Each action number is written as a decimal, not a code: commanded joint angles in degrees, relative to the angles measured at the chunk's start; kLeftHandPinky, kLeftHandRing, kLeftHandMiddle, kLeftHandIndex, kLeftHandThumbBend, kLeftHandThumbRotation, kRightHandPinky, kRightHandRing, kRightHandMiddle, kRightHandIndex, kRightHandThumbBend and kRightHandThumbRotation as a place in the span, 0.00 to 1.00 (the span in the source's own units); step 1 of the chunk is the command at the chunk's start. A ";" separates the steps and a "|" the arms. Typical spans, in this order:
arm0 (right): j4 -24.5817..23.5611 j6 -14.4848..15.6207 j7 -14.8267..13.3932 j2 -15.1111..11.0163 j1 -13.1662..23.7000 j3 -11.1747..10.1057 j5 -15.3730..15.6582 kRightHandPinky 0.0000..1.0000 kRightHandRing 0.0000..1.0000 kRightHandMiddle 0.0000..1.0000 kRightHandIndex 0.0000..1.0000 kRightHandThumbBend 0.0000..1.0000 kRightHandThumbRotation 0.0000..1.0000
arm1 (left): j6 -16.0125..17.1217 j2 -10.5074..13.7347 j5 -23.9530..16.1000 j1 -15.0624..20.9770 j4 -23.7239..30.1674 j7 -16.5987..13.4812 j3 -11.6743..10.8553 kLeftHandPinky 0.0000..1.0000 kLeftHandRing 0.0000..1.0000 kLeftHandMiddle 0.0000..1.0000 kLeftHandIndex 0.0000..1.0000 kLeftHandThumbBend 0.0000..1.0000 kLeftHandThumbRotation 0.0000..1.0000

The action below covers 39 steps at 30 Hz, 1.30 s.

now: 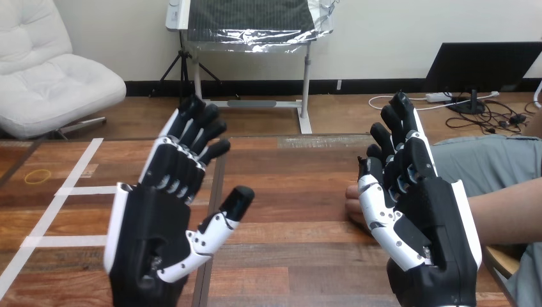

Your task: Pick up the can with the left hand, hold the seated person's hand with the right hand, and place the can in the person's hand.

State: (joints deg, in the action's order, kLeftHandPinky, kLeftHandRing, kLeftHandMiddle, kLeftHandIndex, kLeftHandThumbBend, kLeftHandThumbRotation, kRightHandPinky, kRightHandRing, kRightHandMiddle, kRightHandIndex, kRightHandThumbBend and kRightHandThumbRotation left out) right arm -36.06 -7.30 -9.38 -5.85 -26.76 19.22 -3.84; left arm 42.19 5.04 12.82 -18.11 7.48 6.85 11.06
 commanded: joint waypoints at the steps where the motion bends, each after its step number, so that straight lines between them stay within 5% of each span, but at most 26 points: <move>1: -1.81 0.50 0.06 2.54 1.57 -0.88 0.73 1.00 1.00 1.00 1.00 0.00 0.00 | 2.38 -2.44 -0.82 3.12 2.93 -0.75 -2.53 0.79 0.85 0.87 0.88 0.52 0.06; 16: -1.47 0.67 0.19 2.82 2.18 -1.08 0.95 1.00 1.00 1.00 1.00 0.00 0.00 | 4.65 -3.08 -9.95 3.96 1.67 -6.27 -8.08 0.79 0.82 0.85 0.87 0.56 0.14; 31: -2.09 2.11 -0.12 2.98 2.48 -1.21 1.93 1.00 1.00 1.00 1.00 0.00 0.00 | 6.03 -2.92 -11.01 4.60 0.90 -7.29 -10.46 0.81 0.84 0.86 0.88 0.56 0.11; 39: -2.11 2.46 -0.21 3.02 2.78 -1.33 2.41 1.00 1.00 1.00 1.00 0.00 0.00 | 6.45 -3.61 -15.98 5.01 0.65 -9.91 -13.46 0.81 0.85 0.87 0.88 0.55 0.10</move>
State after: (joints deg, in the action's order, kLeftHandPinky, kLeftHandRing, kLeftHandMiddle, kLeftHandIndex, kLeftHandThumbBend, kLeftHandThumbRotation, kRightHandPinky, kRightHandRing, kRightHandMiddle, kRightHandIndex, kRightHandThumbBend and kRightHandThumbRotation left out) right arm -36.06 -4.69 -9.44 -5.79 -26.70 18.89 -2.06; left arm 47.52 3.01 0.03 -16.16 7.65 -1.46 -0.02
